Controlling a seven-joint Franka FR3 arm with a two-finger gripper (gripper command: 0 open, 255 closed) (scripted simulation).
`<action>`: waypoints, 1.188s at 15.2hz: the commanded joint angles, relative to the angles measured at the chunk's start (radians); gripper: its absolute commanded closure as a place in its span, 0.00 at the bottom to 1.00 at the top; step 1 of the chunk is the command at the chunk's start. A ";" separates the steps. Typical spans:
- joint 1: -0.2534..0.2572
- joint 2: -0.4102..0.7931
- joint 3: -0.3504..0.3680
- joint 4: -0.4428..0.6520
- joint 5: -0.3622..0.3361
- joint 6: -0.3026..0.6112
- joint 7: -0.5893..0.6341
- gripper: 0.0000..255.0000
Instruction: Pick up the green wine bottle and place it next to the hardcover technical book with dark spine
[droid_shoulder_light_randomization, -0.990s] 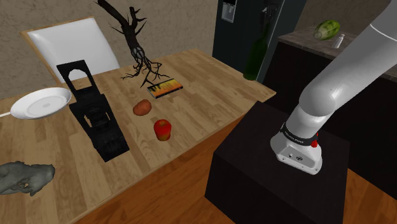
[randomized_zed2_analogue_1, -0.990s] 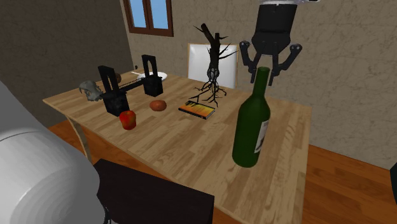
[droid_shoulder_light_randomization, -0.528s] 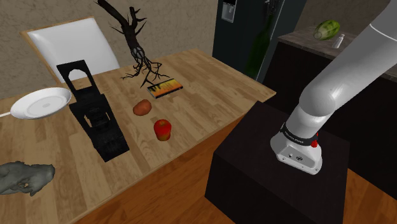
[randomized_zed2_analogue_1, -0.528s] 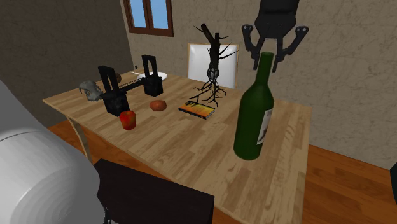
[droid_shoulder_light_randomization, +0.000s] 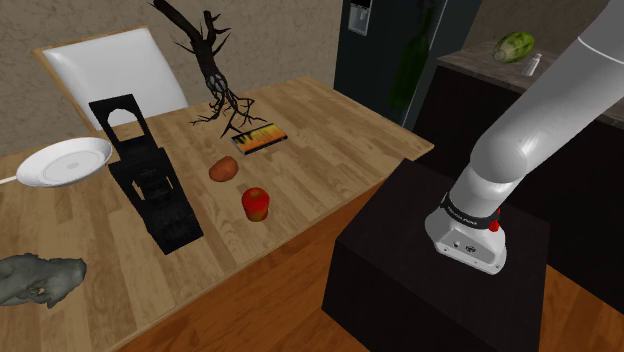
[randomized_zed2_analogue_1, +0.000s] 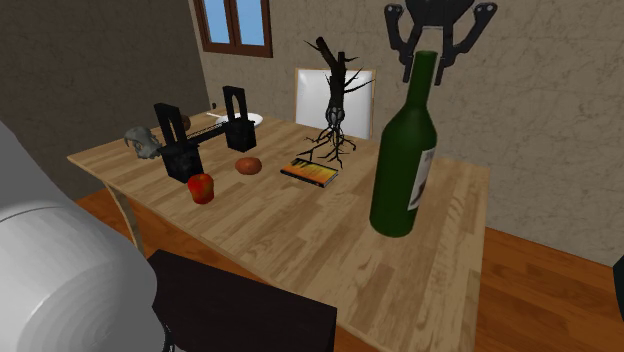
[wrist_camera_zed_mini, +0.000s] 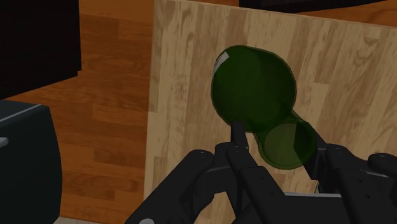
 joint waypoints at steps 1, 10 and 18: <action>0.001 0.009 0.000 0.037 0.004 -0.029 -0.003 1.00; 0.001 0.059 -0.008 0.212 0.024 -0.158 -0.025 1.00; -0.006 0.130 -0.024 0.401 0.053 -0.283 -0.053 1.00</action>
